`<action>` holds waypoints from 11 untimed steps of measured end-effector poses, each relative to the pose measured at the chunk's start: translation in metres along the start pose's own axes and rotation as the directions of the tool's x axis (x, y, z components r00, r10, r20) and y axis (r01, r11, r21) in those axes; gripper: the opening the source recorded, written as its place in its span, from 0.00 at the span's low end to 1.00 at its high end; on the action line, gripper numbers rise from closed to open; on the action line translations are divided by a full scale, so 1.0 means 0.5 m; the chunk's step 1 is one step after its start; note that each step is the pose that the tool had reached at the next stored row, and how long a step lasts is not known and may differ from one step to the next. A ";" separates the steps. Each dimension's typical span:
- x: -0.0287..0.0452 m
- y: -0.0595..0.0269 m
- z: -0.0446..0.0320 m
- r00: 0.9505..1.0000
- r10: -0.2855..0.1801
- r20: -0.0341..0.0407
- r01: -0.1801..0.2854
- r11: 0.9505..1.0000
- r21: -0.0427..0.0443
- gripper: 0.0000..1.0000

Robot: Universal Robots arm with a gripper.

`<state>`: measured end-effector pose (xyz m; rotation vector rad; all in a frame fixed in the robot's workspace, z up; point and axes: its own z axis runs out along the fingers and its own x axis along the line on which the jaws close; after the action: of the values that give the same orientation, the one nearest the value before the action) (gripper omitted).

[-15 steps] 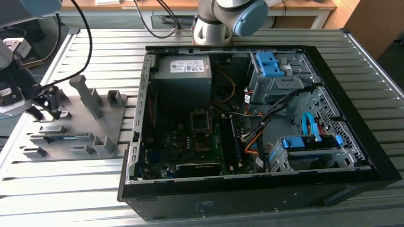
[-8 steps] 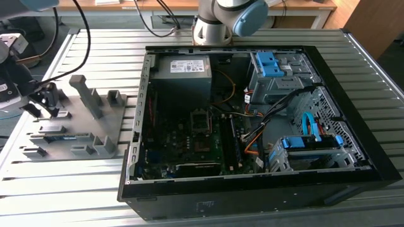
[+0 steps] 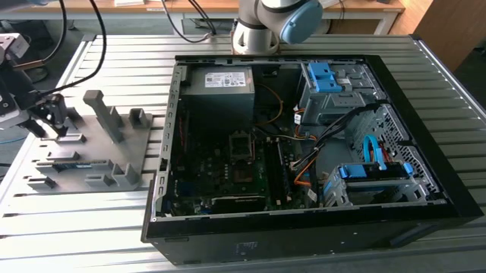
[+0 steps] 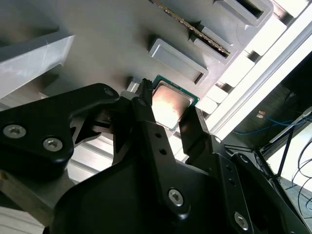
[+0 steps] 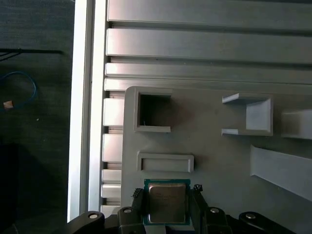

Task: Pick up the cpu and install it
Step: 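Pick up the cpu and move it towards the insertion slot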

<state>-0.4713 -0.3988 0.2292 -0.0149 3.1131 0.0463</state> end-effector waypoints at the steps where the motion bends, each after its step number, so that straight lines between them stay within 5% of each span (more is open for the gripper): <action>1: 0.000 0.000 -0.004 1.000 0.000 0.000 0.000 1.000 0.000 0.47; 11: -0.001 0.001 -0.036 1.000 0.000 0.000 0.000 1.000 -0.001 0.47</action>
<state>-0.4714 -0.3988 0.2472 -0.0148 3.1131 0.0474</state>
